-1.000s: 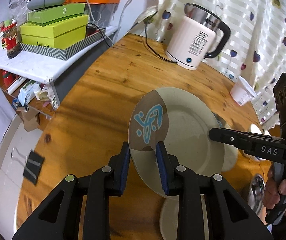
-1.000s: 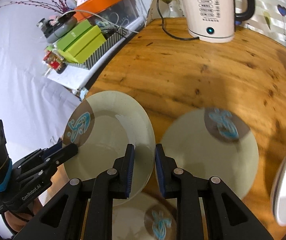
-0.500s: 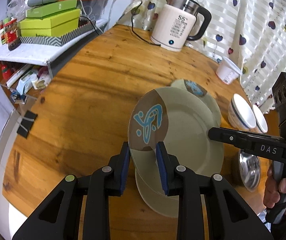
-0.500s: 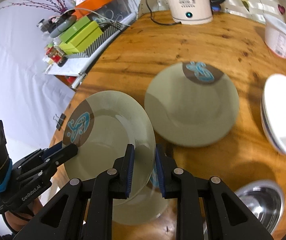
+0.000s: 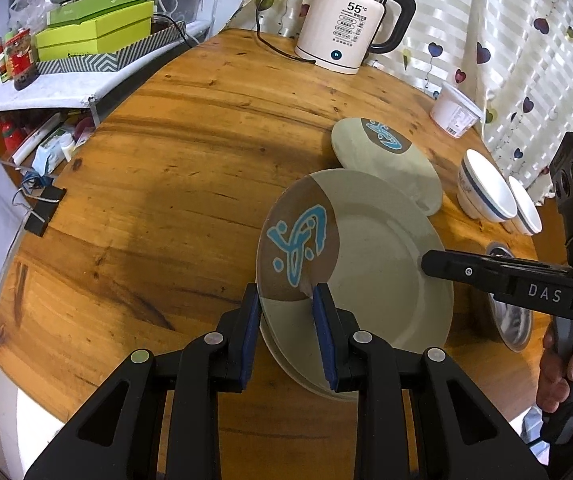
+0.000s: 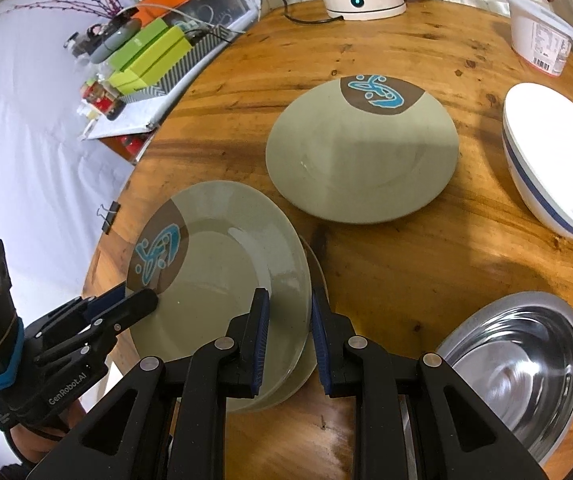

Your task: Organize plates and bowls

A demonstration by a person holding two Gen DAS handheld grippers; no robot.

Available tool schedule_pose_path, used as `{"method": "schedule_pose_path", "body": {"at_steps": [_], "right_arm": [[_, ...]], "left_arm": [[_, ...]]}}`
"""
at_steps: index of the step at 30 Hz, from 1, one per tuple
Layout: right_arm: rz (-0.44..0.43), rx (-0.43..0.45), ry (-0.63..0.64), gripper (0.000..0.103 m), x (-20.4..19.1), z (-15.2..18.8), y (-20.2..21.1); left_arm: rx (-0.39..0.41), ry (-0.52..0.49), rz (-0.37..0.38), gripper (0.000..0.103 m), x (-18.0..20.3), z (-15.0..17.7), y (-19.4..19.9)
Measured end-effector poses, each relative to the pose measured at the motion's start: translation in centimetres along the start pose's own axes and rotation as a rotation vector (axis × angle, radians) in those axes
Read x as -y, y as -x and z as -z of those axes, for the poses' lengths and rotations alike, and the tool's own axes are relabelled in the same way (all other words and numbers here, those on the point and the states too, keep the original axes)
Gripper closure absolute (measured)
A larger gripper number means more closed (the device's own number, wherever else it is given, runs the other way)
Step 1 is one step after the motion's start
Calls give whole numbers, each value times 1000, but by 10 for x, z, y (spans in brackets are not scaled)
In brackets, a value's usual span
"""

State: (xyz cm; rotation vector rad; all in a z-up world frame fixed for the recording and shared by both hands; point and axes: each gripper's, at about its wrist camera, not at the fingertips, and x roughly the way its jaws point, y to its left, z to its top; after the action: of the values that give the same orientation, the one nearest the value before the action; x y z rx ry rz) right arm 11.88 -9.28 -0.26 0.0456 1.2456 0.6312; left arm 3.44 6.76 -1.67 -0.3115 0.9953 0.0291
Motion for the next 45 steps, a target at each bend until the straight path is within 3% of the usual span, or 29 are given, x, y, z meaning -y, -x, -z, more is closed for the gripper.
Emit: {"method": "schedule_pose_path", "body": {"at_steps": [17, 36, 45], "right_arm": [[32, -8, 1, 82, 0, 5, -9], [121, 23, 71, 79, -11, 8, -12], [122, 26, 68, 78, -12, 8, -14]], "left_arm": [[-27, -9, -18, 75, 4, 7, -9], [-4, -25, -50, 75, 8, 10, -8], [-4, -37, -56, 72, 8, 11, -10]]}}
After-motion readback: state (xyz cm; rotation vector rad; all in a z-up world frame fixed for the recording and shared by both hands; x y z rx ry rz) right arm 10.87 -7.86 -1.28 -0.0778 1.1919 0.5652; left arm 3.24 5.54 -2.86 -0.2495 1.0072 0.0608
